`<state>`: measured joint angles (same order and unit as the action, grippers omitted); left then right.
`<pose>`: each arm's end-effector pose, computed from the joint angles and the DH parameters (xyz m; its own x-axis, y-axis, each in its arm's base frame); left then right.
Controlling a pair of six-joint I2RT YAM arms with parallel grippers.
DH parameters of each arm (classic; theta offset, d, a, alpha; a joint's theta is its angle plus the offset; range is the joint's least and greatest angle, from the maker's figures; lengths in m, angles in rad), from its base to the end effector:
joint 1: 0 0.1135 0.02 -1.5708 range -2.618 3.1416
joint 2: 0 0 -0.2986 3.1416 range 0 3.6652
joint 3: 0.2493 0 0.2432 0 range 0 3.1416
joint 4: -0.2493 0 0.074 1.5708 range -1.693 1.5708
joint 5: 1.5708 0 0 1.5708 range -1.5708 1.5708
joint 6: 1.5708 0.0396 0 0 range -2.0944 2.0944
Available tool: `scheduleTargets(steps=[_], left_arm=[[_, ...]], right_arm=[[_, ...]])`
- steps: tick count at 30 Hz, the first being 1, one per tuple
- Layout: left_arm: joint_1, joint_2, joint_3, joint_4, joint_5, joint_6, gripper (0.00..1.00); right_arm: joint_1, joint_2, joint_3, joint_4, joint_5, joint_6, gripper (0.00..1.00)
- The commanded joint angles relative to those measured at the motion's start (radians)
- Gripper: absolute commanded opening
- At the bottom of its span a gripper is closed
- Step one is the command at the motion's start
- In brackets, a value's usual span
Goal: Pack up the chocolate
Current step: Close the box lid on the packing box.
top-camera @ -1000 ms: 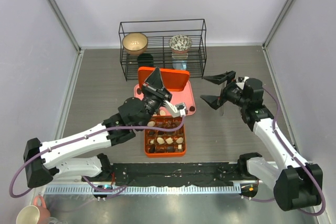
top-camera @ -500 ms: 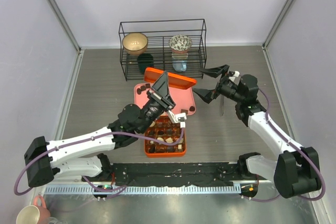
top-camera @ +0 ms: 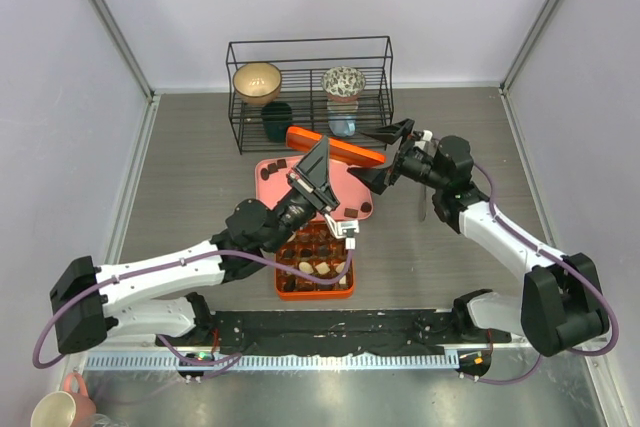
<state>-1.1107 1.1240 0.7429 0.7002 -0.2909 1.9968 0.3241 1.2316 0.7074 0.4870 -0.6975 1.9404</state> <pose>0.1160 -0.2085 0.3859 0.6140 0.7257 0.3104 -0.4316 -0.0206 0.9018 0.2374 0.1066 0.3252 -0.7822 0.4912 0.3833 0.3408 -0.1776 0.9232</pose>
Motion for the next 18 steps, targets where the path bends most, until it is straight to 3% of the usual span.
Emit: scheduleTargets(steps=[1,12,18], left_arm=[[-0.001,-0.036,-0.04,0.091,0.079,0.164,0.0],[-0.003,-0.107,-0.099,0.047,0.245,0.203,0.0],[-0.003,-0.186,-0.154,-0.033,0.323,0.23,0.0]], right_arm=[[0.012,0.009,0.043,0.088,0.024,0.031,1.0],[0.043,-0.001,0.06,0.085,0.127,0.003,0.98],[0.047,0.009,0.001,0.226,0.159,0.078,0.54]])
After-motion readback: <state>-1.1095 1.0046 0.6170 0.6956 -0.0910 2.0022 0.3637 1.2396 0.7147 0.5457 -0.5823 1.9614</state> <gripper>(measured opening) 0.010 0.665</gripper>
